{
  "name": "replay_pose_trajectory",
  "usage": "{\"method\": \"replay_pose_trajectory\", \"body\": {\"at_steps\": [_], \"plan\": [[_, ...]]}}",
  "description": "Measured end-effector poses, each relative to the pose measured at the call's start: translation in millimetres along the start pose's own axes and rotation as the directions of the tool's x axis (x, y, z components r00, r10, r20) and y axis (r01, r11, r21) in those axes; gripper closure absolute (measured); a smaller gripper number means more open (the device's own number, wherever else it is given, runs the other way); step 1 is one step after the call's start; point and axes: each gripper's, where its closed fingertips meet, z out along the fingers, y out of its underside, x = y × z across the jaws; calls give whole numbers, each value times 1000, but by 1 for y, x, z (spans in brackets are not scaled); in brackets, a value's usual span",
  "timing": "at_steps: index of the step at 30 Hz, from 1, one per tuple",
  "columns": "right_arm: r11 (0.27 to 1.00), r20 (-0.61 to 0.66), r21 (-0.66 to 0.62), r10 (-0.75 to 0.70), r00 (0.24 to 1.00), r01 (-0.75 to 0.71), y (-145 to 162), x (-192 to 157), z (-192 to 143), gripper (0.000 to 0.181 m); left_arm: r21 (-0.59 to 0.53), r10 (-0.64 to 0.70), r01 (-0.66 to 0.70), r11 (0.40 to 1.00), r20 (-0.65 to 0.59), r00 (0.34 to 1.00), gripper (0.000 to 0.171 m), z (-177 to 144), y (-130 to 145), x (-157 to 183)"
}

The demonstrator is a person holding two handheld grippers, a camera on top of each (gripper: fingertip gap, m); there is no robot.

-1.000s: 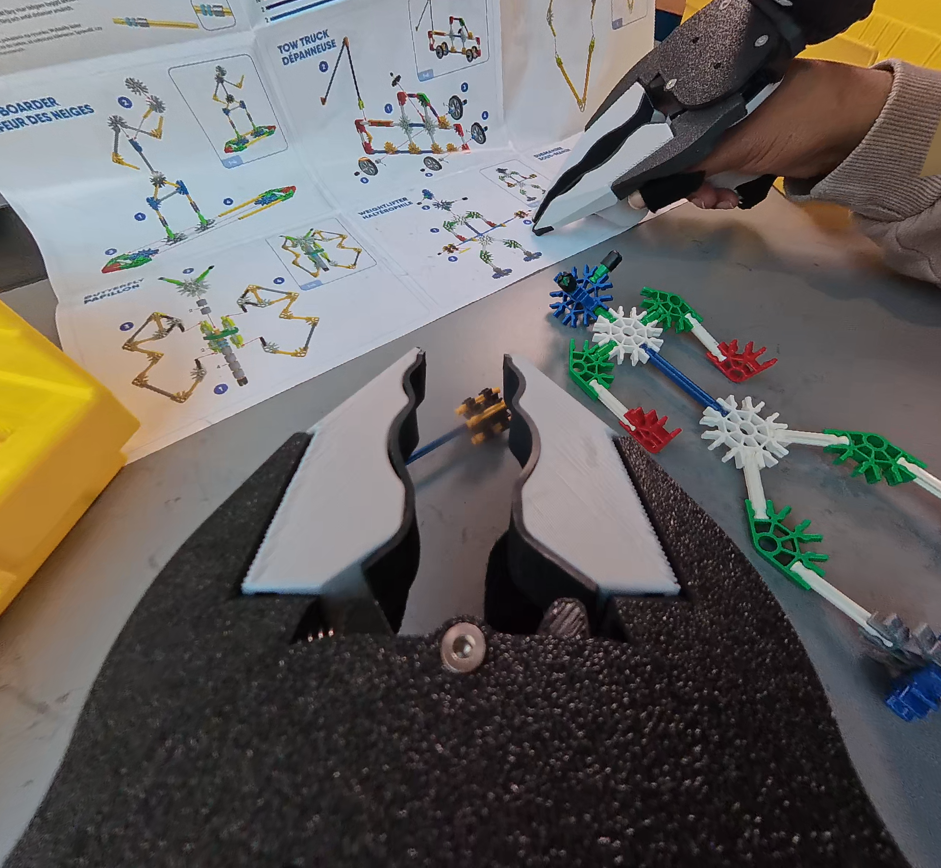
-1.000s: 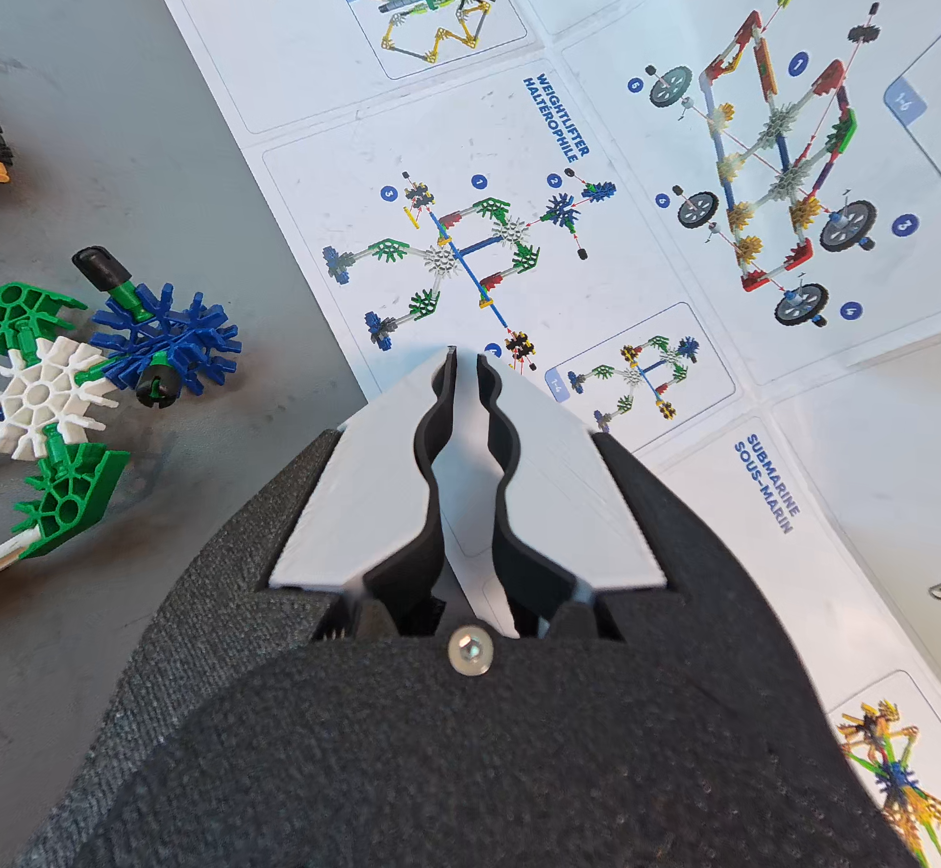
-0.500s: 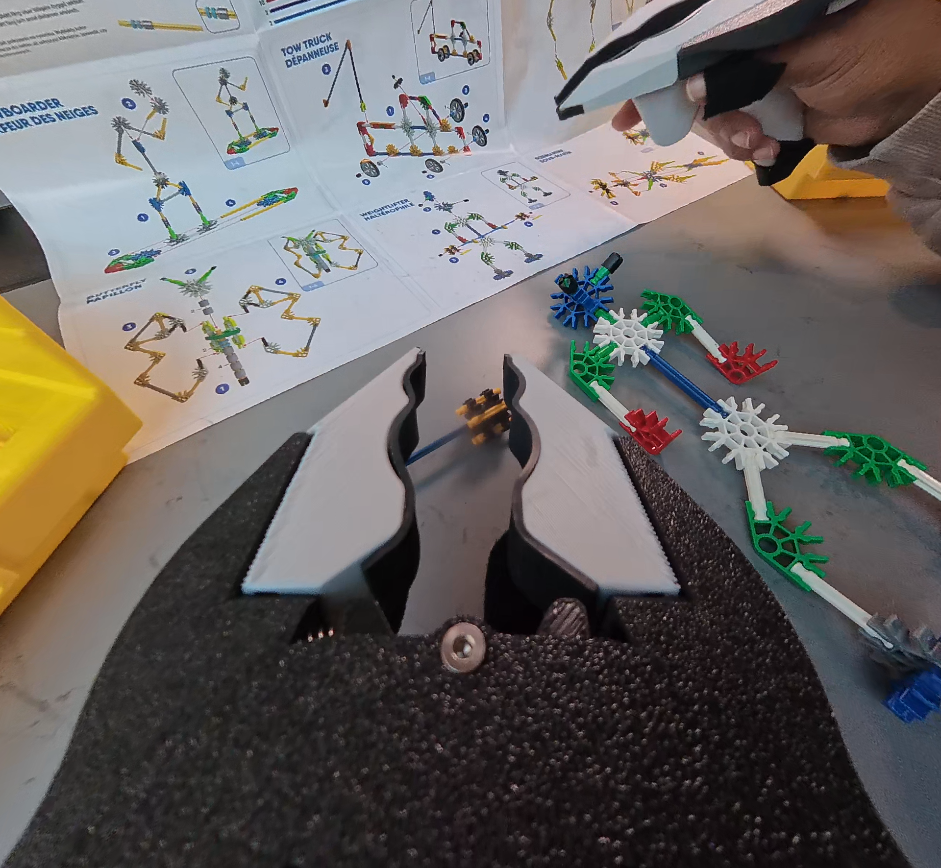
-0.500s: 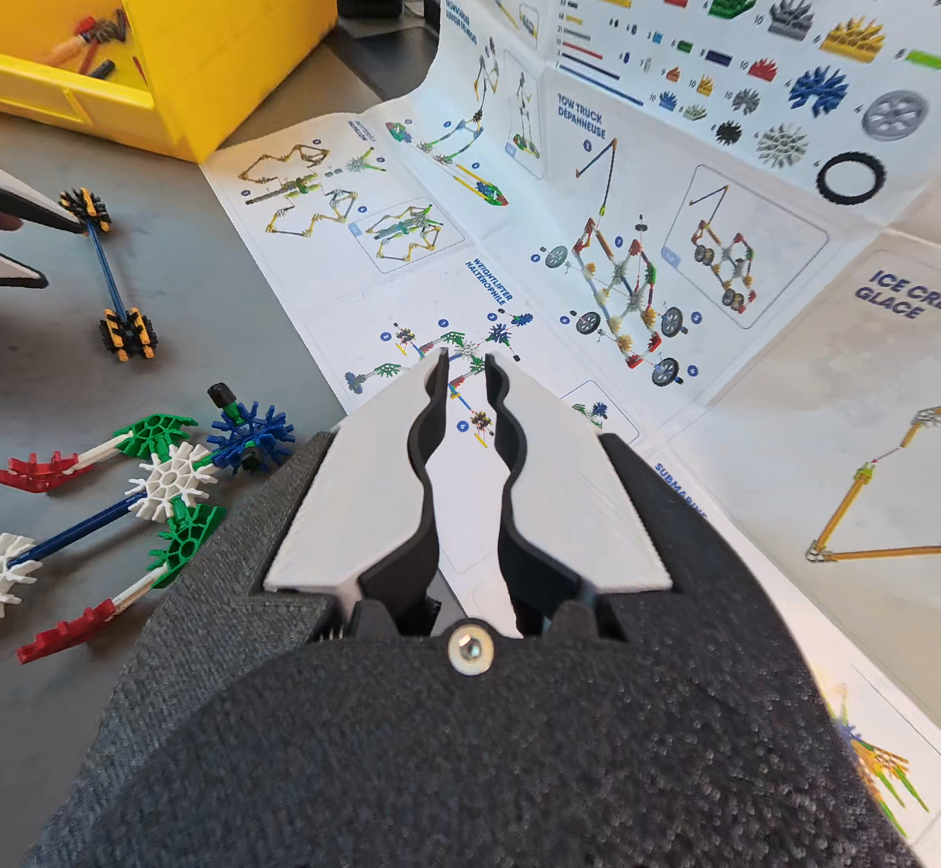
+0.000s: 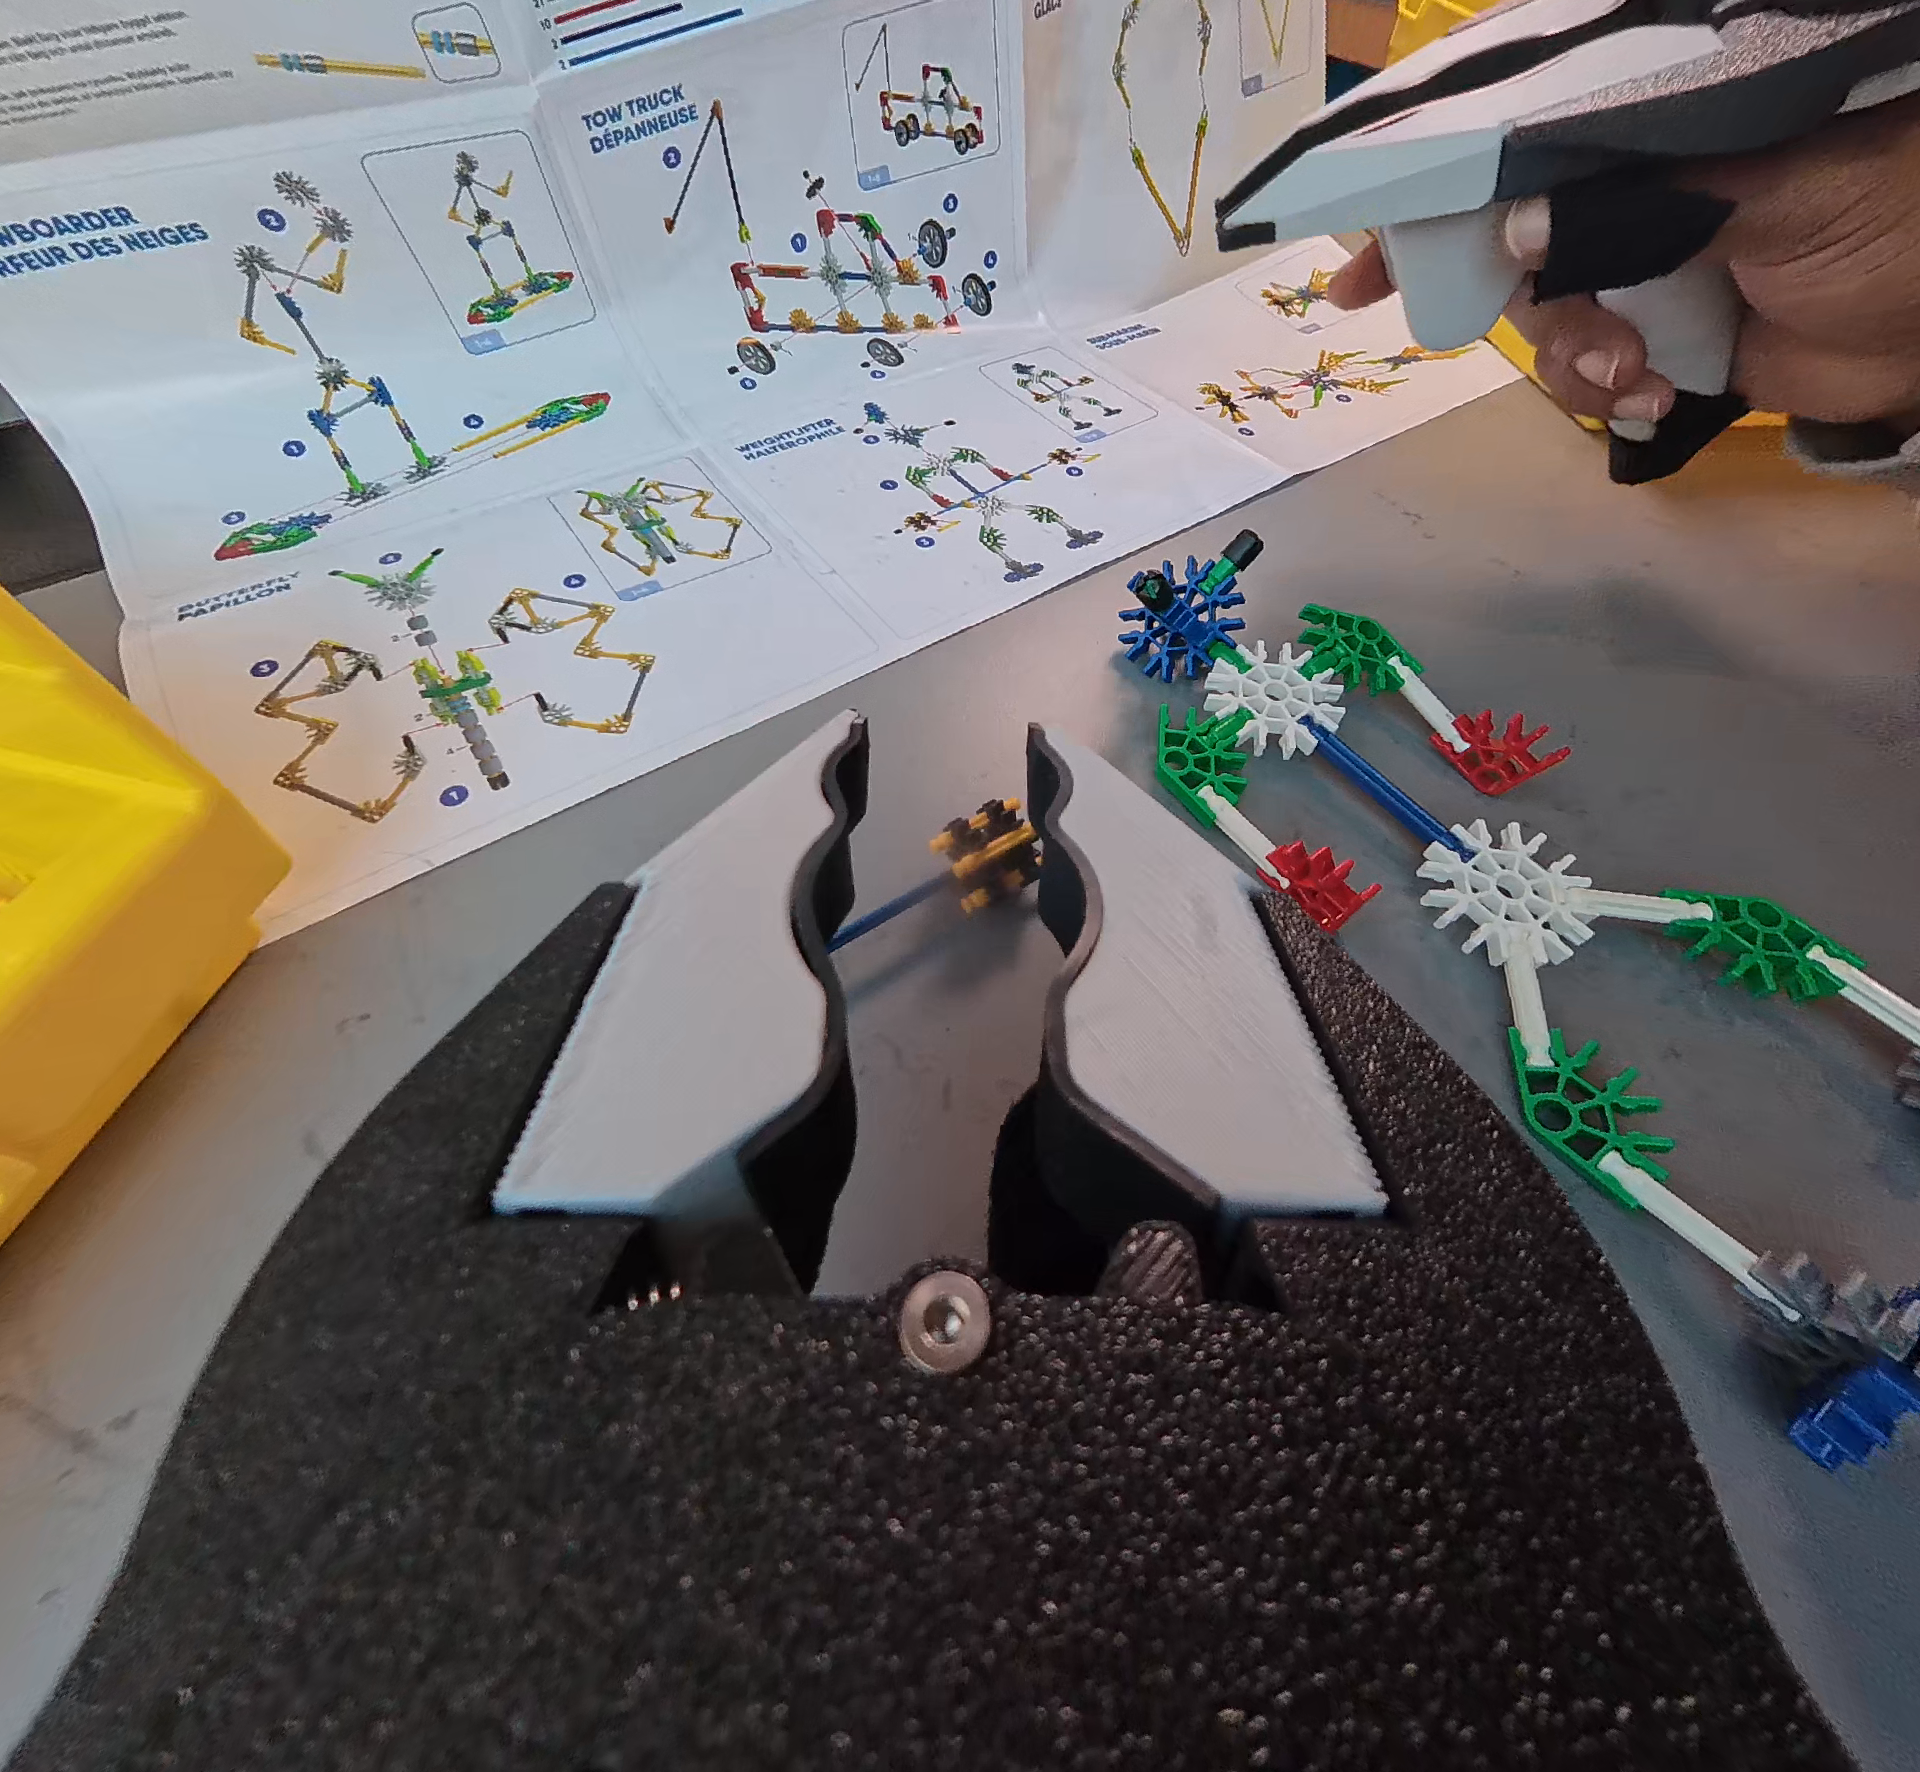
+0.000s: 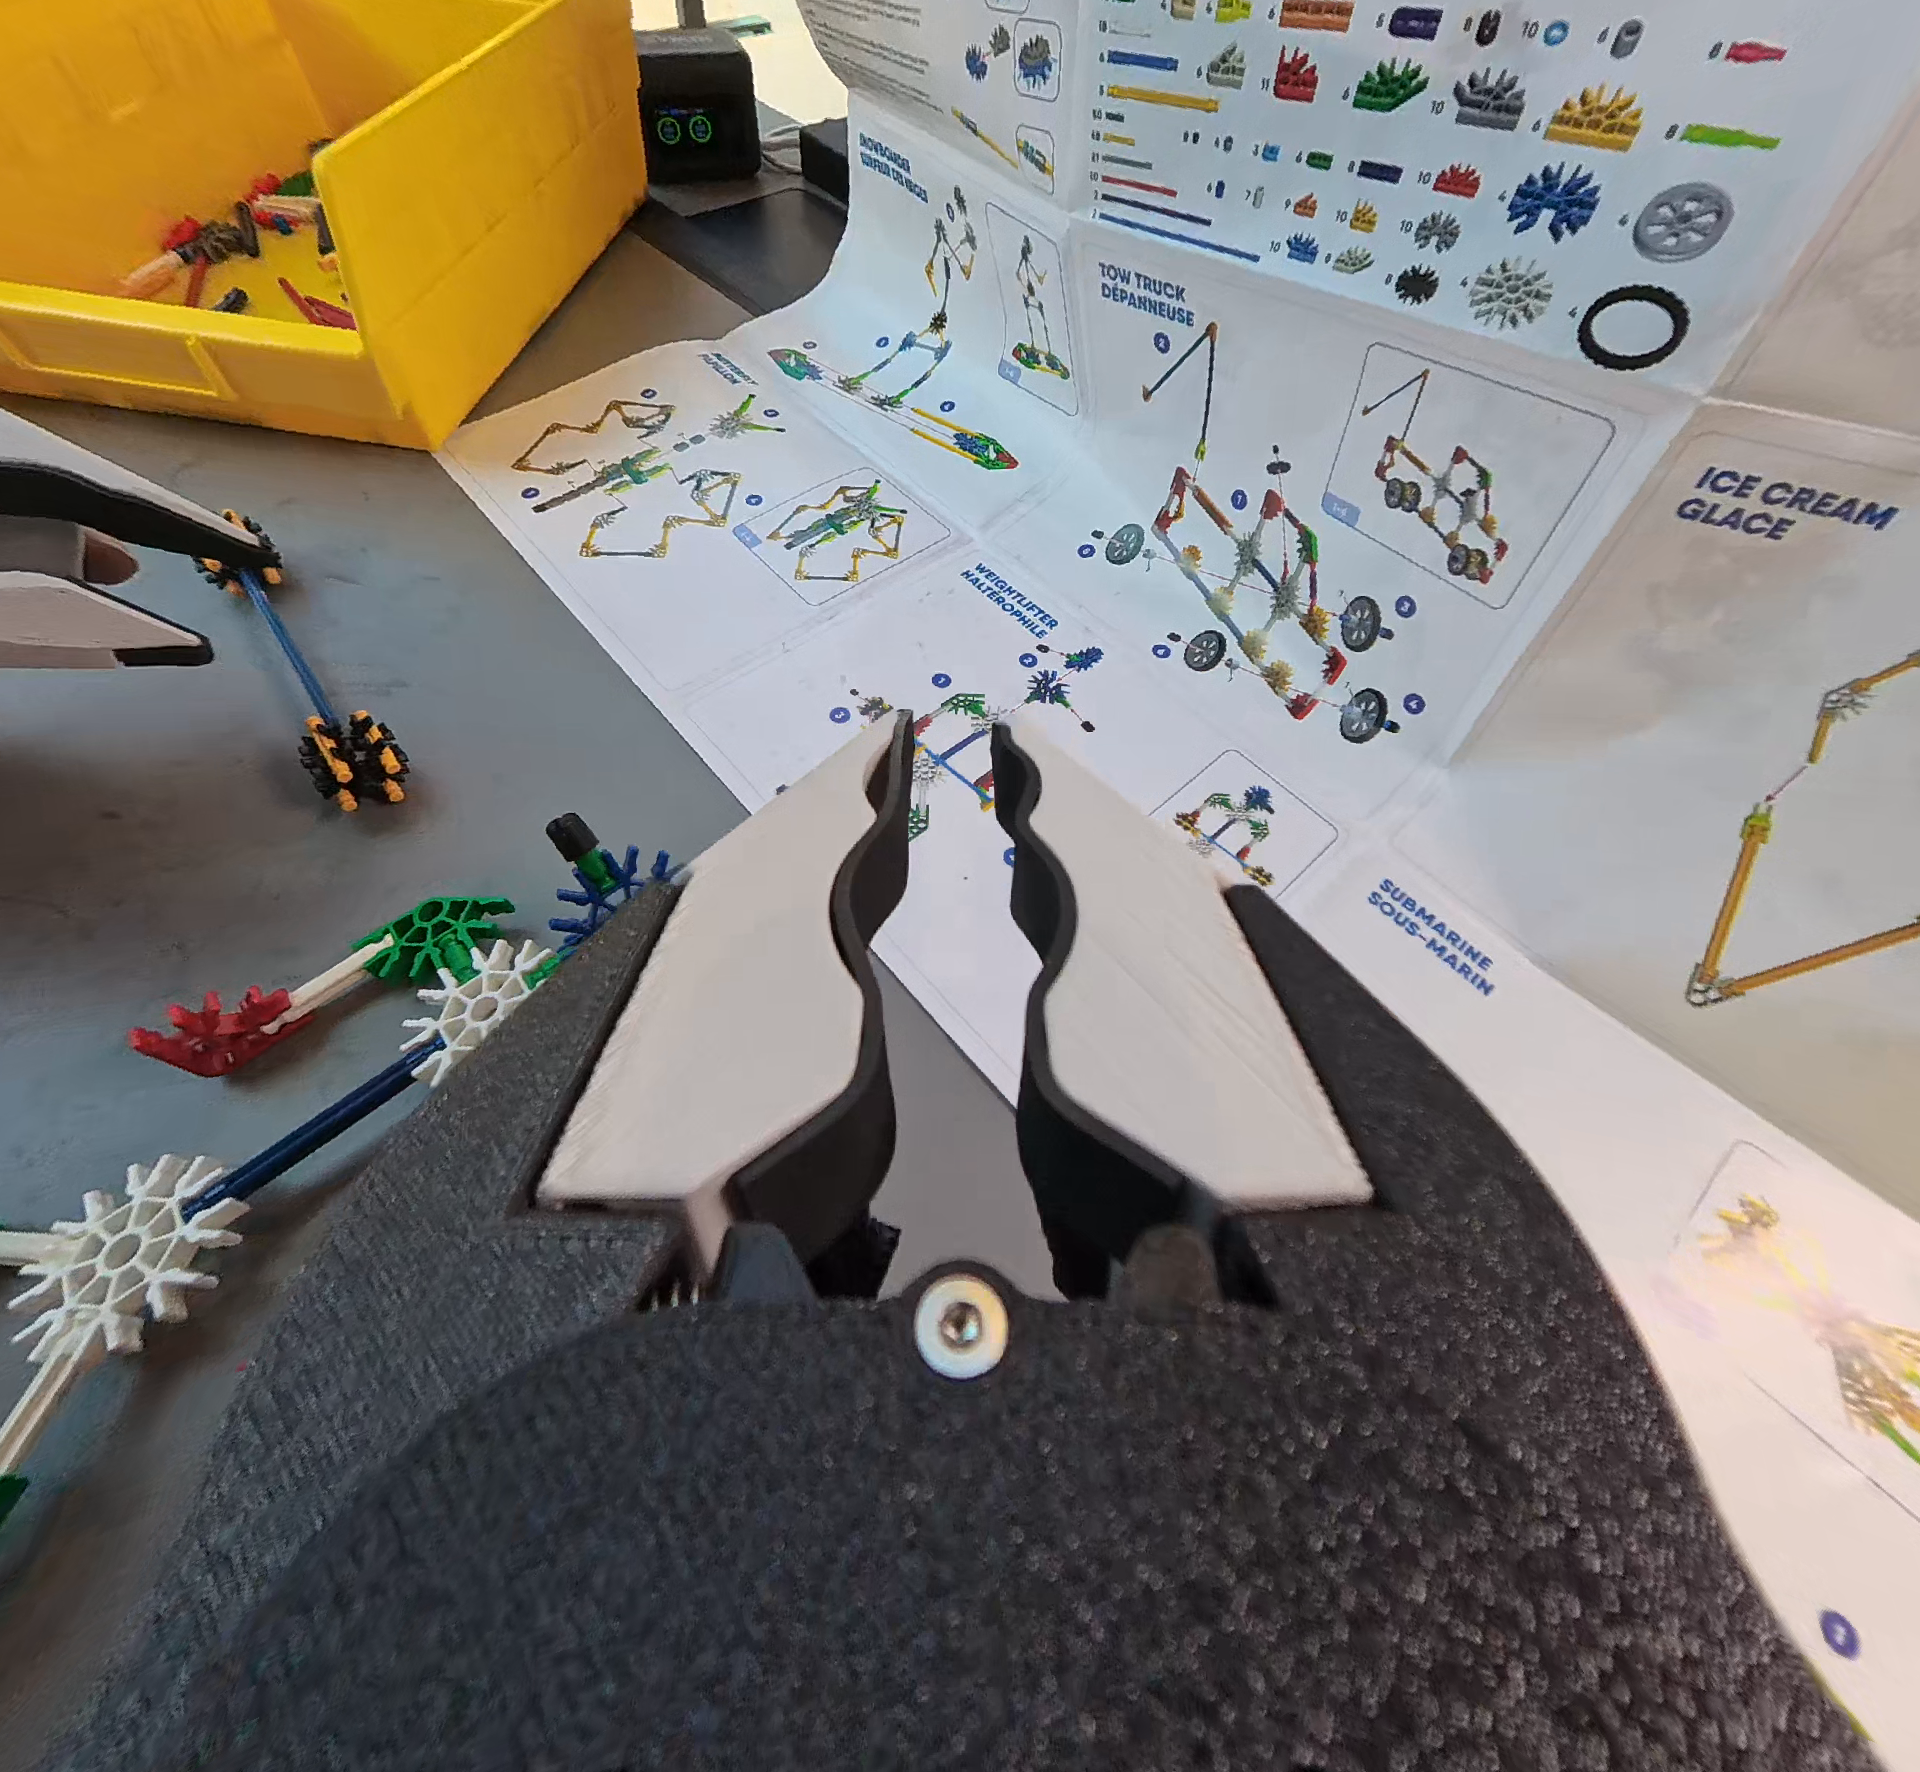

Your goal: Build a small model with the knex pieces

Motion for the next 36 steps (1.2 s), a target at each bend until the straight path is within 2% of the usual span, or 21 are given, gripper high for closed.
{"method": "replay_pose_trajectory", "body": {"at_steps": [7, 25, 31, 36], "plan": [[1000, 28, -16, 26, 999, -26, 27, -5, 12, 167, 8, -22, 23, 1000, -17, 1000, 141, -2, -1, 1], [990, 114, -140, 17, 993, -1, 48, -20, 22, 165, -10, -31, 30, 999, -29, 999, 139, -1, 3, 2], [986, 119, -167, 25, 993, -5, 52, -21, 26, 165, -52, -71, 76, 996, 86, 994, 139, -5, 12, -27], [985, 116, -175, 28, 993, -7, 54, -21, 27, 165, -52, -76, 81, 995, 96, 992, 139, -6, 13, -30]]}}
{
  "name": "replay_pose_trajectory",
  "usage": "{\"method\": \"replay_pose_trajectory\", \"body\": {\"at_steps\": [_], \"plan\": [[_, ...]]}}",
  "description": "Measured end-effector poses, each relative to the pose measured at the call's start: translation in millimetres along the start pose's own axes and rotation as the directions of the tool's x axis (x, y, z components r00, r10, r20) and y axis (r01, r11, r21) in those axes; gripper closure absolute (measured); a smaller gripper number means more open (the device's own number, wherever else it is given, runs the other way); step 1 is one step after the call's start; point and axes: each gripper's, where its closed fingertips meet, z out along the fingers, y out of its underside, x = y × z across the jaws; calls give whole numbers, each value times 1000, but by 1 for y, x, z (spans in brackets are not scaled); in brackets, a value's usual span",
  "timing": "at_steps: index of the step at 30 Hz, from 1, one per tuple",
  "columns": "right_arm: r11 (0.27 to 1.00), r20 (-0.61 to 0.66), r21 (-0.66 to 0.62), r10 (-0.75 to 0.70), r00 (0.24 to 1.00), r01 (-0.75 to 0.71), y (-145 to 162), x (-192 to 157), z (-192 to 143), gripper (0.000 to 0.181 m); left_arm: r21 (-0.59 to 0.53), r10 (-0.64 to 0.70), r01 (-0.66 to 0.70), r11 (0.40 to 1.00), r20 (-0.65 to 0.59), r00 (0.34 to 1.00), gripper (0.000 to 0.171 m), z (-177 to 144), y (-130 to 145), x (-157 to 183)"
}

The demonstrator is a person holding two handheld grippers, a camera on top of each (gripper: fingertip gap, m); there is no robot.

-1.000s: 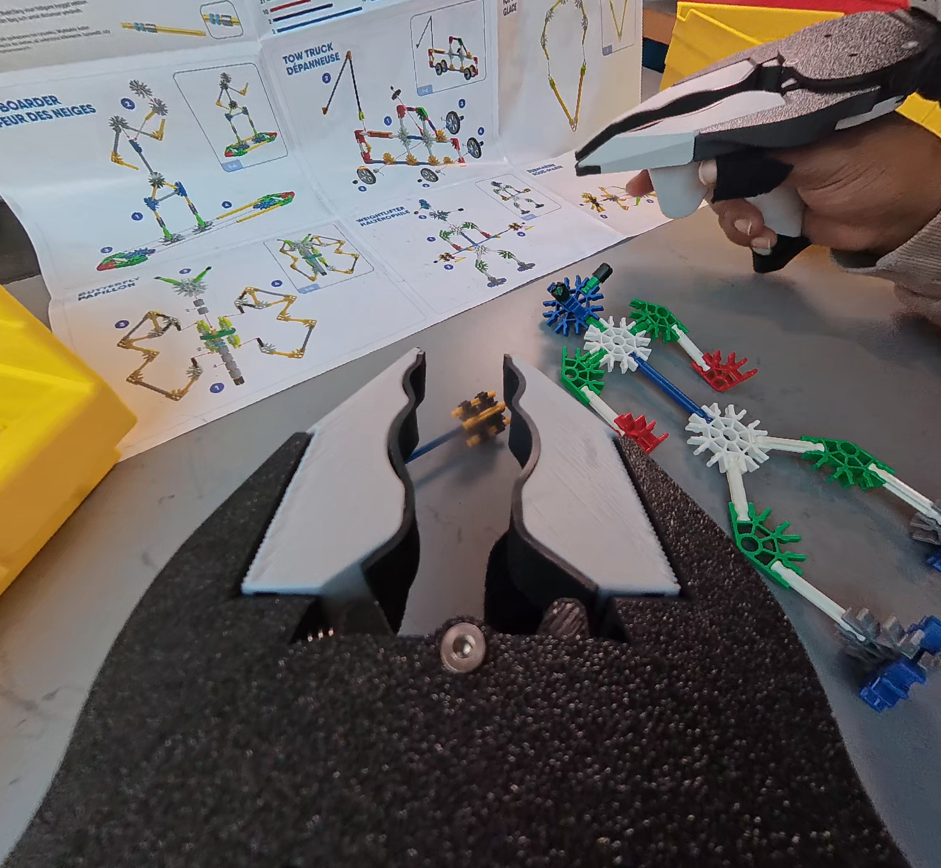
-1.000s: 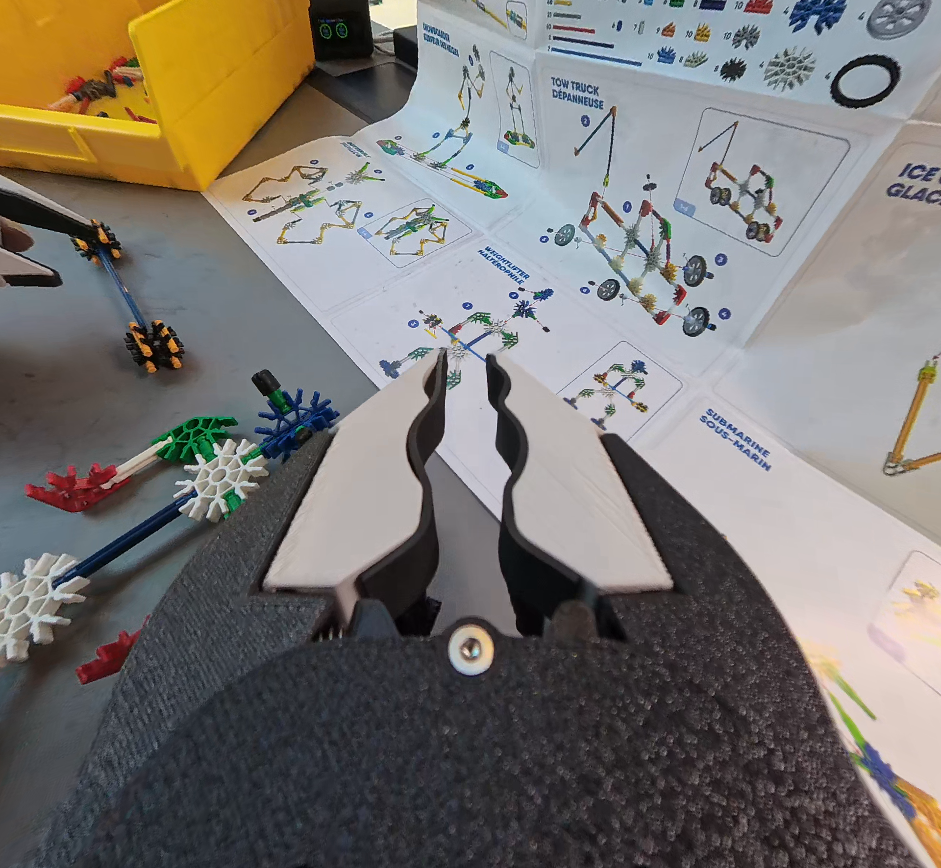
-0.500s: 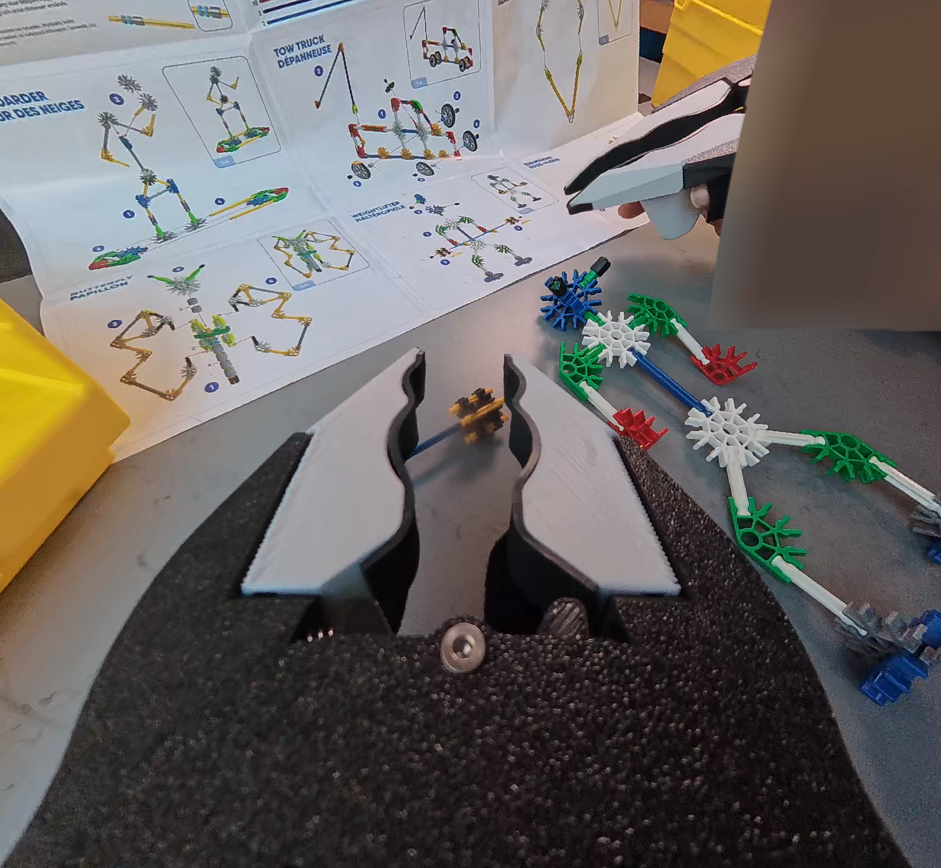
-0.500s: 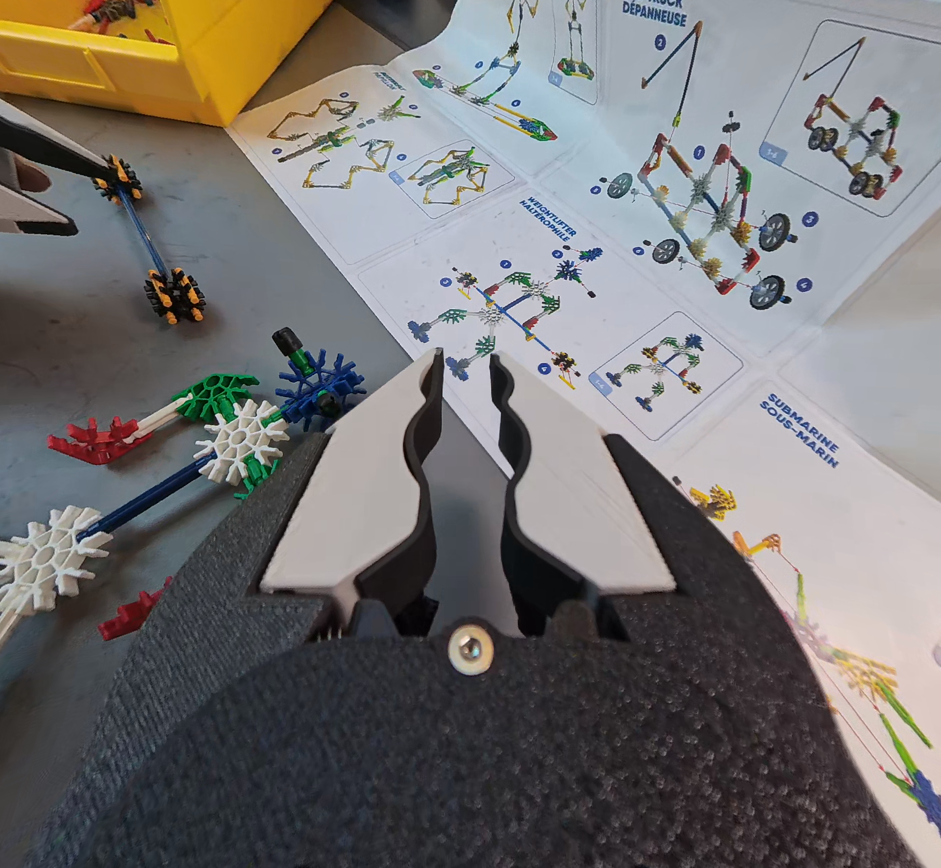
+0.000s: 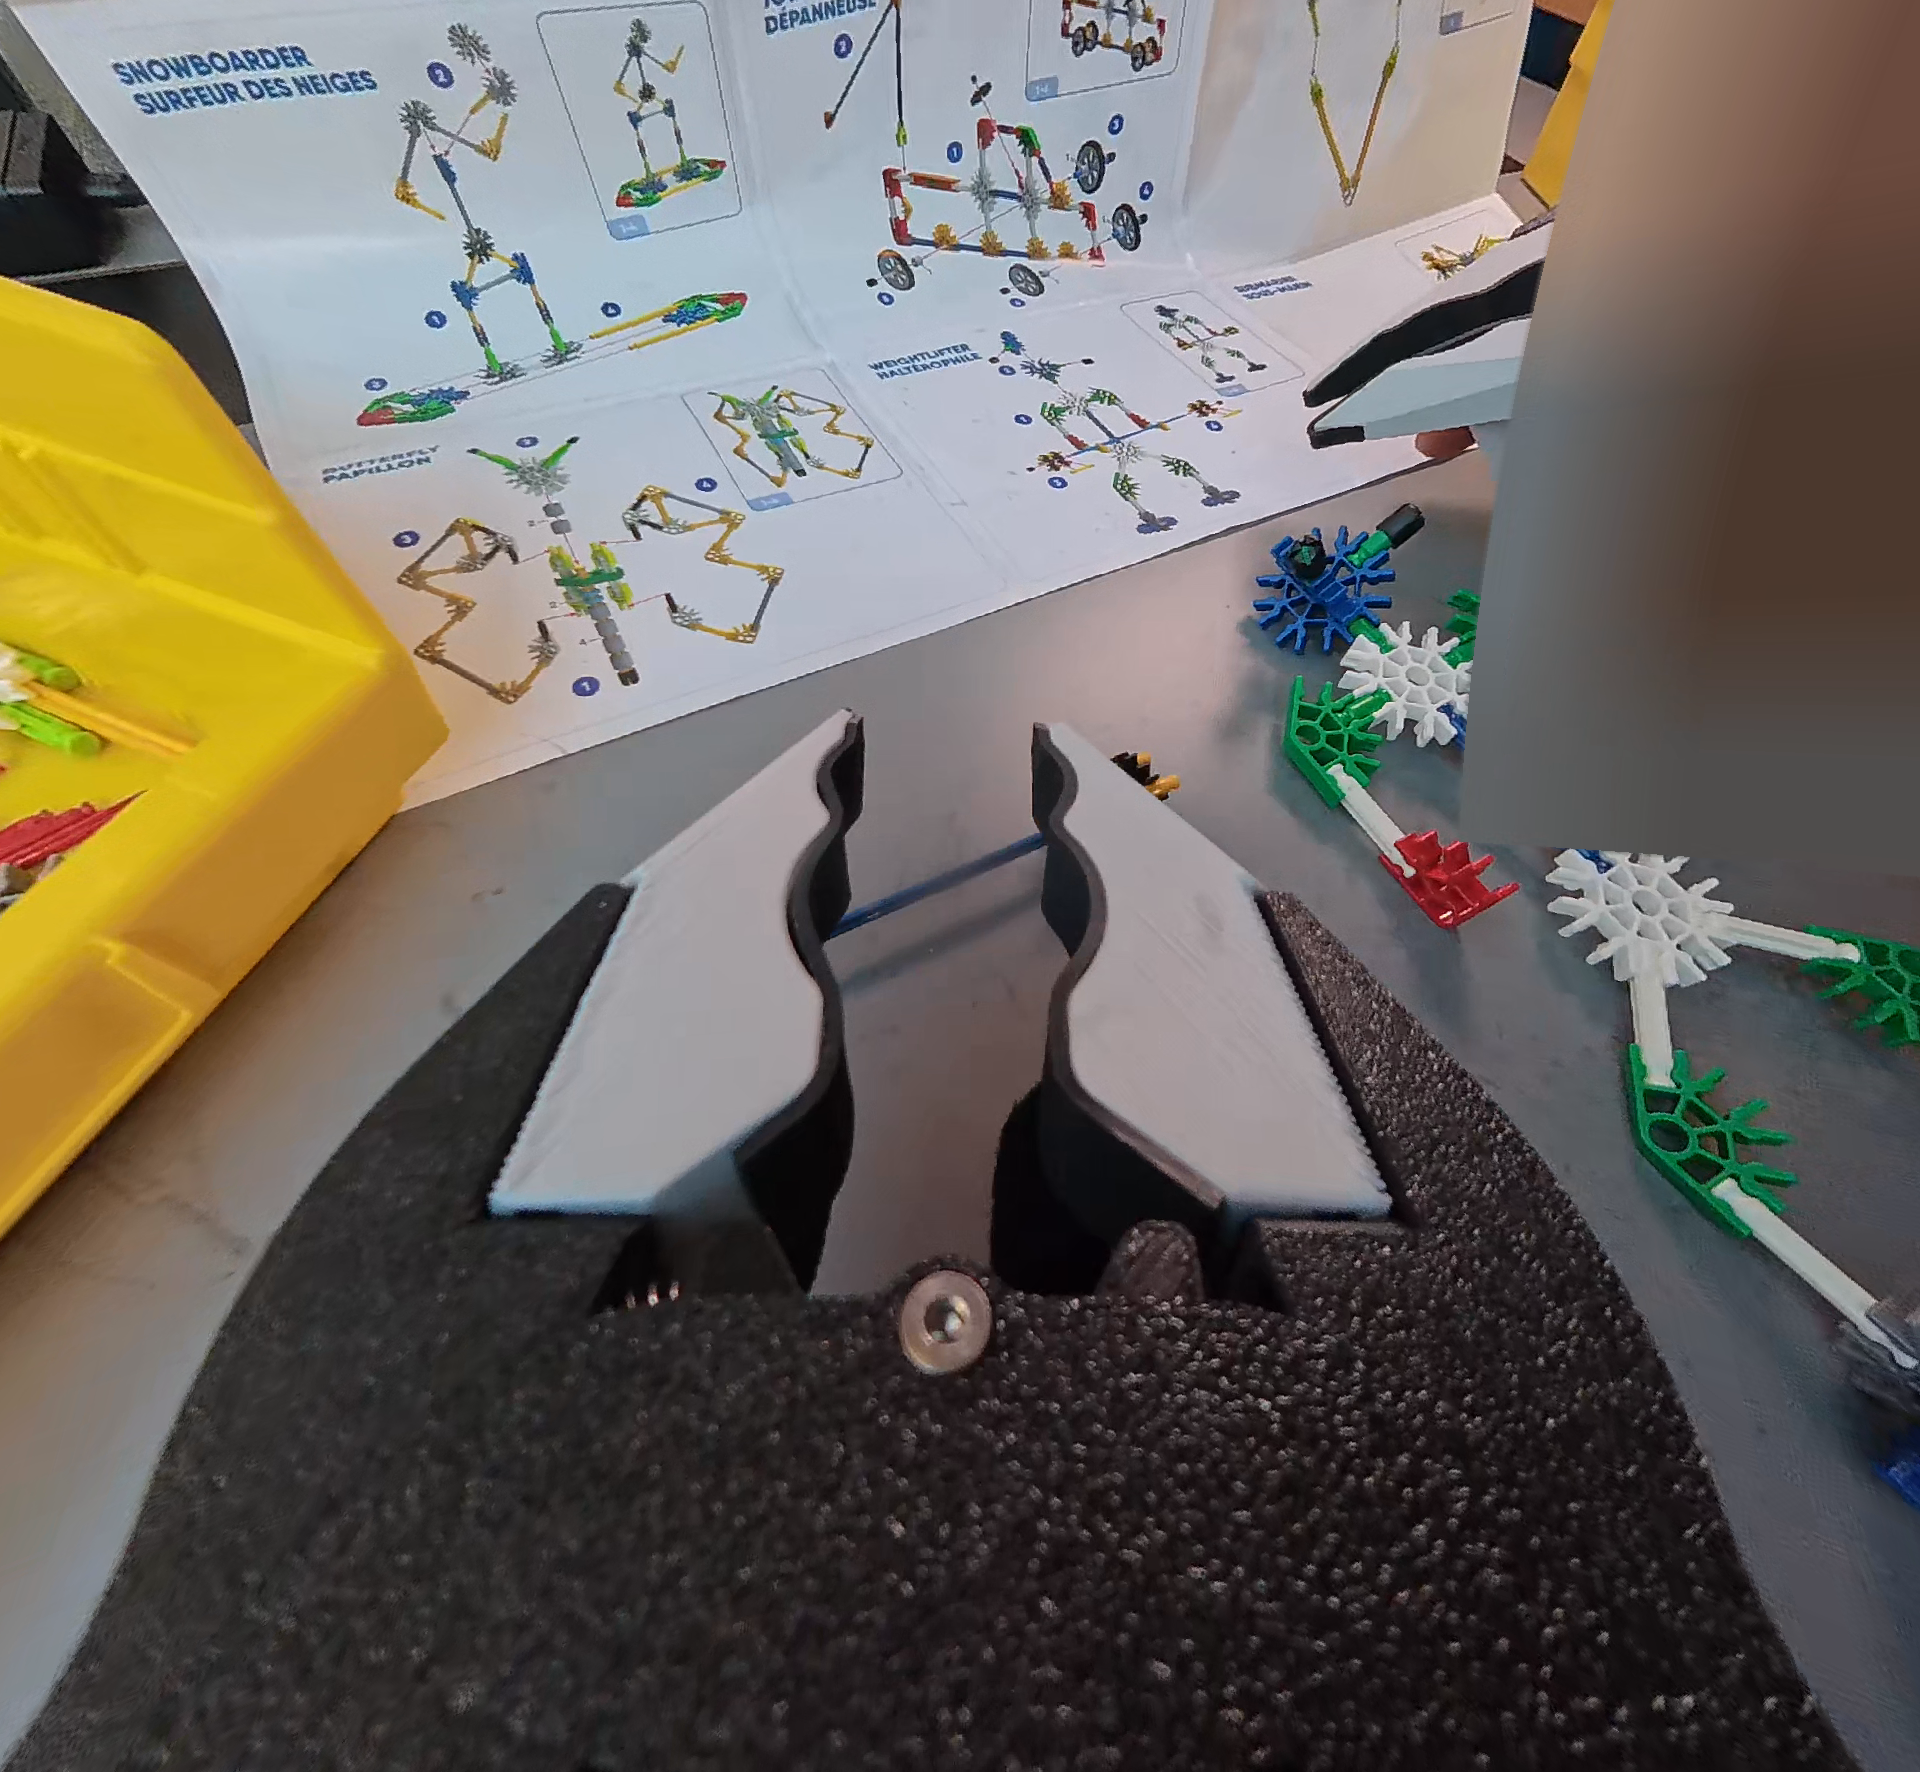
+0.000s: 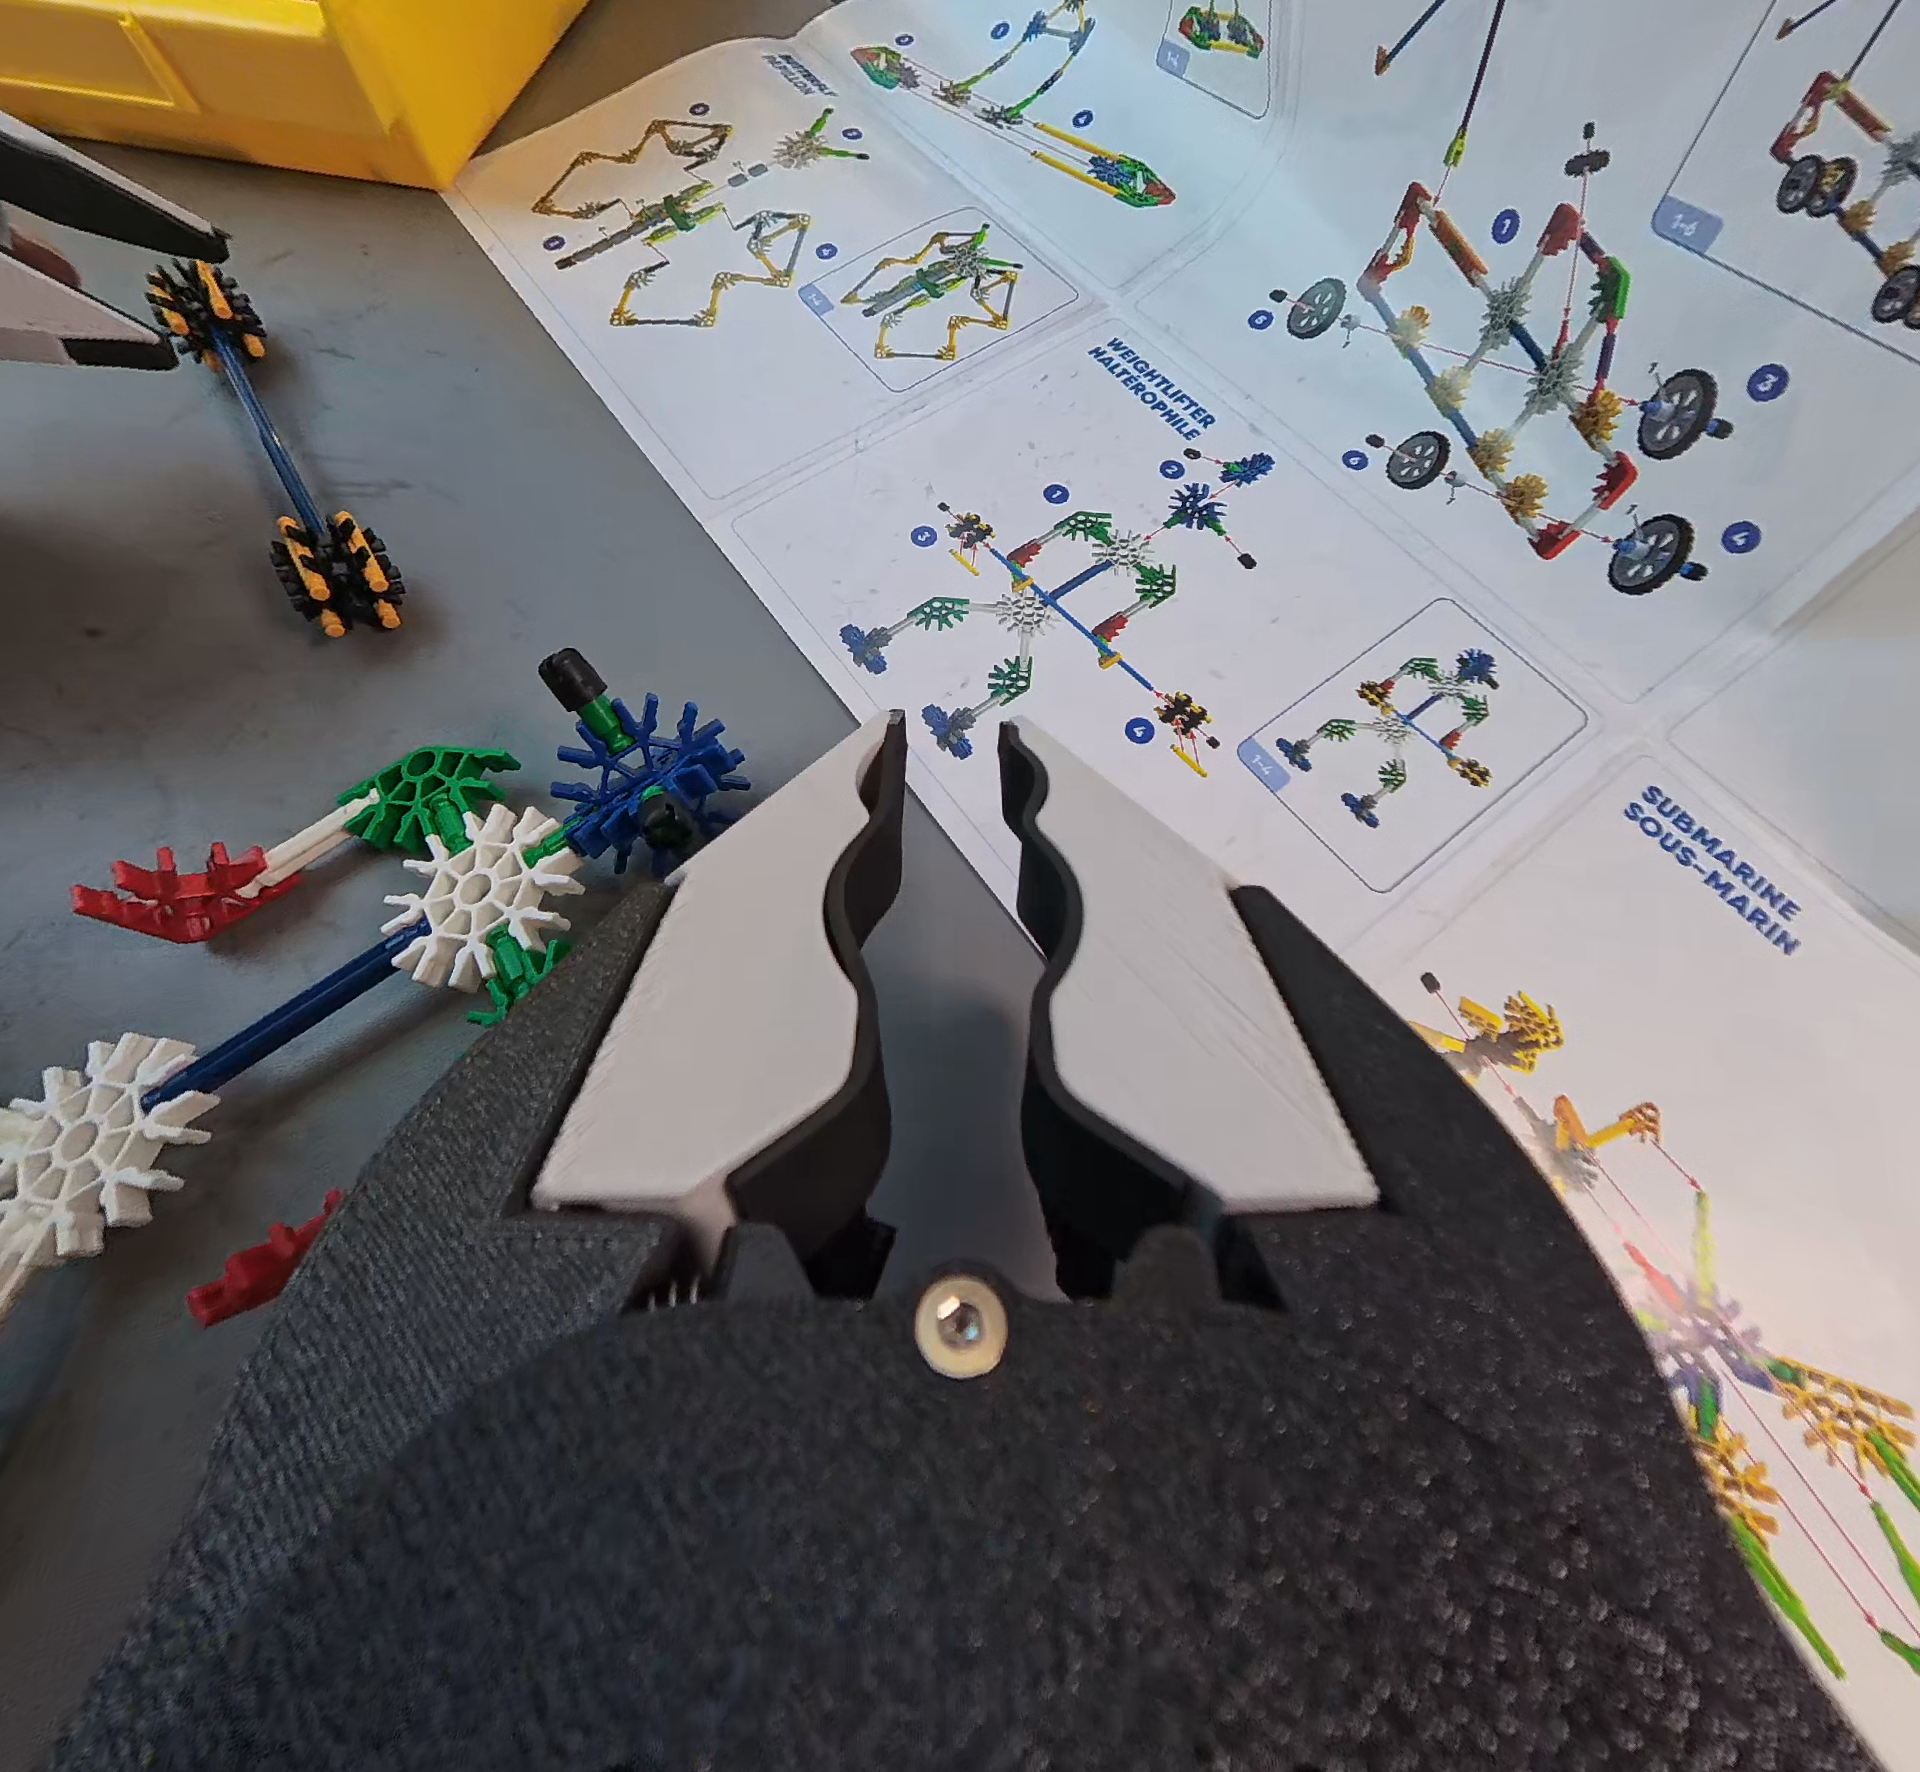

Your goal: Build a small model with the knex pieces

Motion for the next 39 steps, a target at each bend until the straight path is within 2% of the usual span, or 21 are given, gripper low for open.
{"method": "replay_pose_trajectory", "body": {"at_steps": [39], "plan": [[1000, 9, -4, 24, 1000, -24, 2, 0, 3, 165, -3, 3, -3, 1000, -9, 1000, 139, 1, 1, 2]]}}
